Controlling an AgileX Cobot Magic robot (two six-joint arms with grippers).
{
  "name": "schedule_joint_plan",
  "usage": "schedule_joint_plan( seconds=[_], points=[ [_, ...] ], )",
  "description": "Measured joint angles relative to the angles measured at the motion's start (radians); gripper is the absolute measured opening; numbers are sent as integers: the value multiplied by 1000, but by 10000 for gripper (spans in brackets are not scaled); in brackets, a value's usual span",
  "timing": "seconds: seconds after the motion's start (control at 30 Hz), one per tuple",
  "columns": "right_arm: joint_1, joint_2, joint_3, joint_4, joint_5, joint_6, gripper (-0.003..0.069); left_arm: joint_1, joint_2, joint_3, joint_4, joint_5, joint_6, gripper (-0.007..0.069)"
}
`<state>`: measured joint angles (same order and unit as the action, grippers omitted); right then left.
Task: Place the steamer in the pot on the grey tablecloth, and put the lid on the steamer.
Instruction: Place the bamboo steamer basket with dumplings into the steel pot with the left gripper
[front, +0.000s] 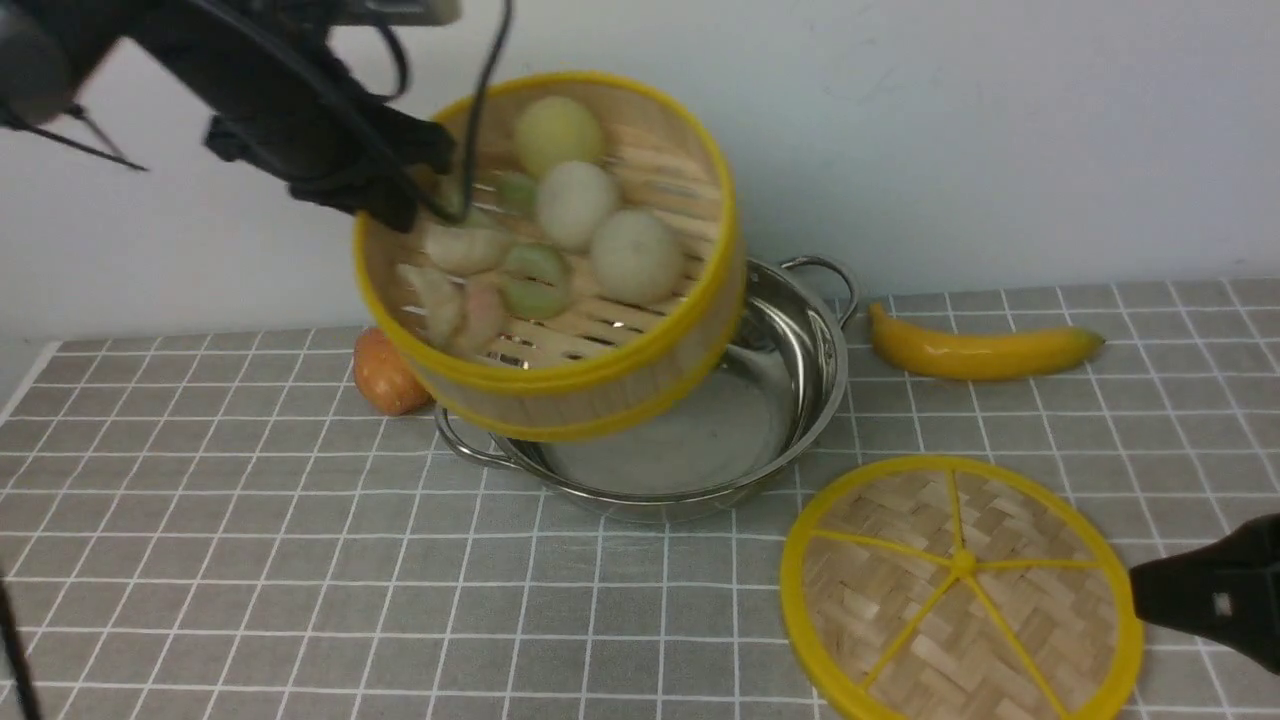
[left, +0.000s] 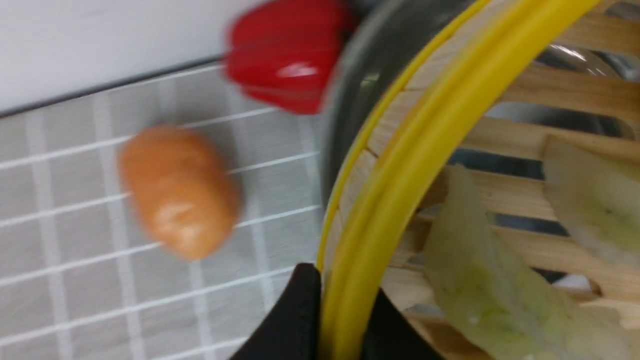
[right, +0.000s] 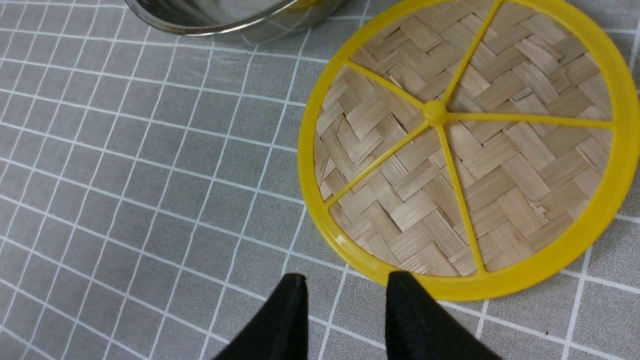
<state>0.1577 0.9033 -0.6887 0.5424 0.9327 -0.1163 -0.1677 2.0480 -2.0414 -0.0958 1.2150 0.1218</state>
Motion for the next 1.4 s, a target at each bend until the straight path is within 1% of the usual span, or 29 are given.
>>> schedule_joint_plan(
  seconds=[0.07,0.17,0.43,0.57,0.9,1.0,1.07,1.13,1.17,1.27,1.3,1.33,1.4],
  points=[
    [0,0,0,0,7,0,240,-41,69,-40,30,-1,-17,31],
    [0,0,0,0,23,-1,240,-68,159,-95,56,-8,-33,31],
    [0,0,0,18,64,0,240,-71,308,-200,58,-49,-55,31],
    [0,0,0,30,64,2,240,-71,359,-207,52,-91,-56,31],
    [0,0,0,49,64,8,240,-71,419,-208,30,-138,-61,32],
    [0,0,0,64,64,8,240,-70,422,-208,27,-143,-61,48],
    [0,0,0,73,64,8,240,-70,422,-208,25,-143,-63,66],
    [0,0,0,78,64,8,240,-70,422,-209,18,-142,-63,127],
    [0,0,0,78,64,8,240,-70,422,-209,17,-142,-63,133],
    [0,0,0,79,64,8,240,-70,422,-219,16,-121,-63,242],
    [0,0,0,79,64,8,240,-70,422,-226,23,-109,-63,269],
    [0,0,0,79,64,8,240,-70,422,-227,23,-106,-63,274],
    [0,0,0,80,64,8,240,-70,422,-268,64,-60,-66,330]
  ],
)
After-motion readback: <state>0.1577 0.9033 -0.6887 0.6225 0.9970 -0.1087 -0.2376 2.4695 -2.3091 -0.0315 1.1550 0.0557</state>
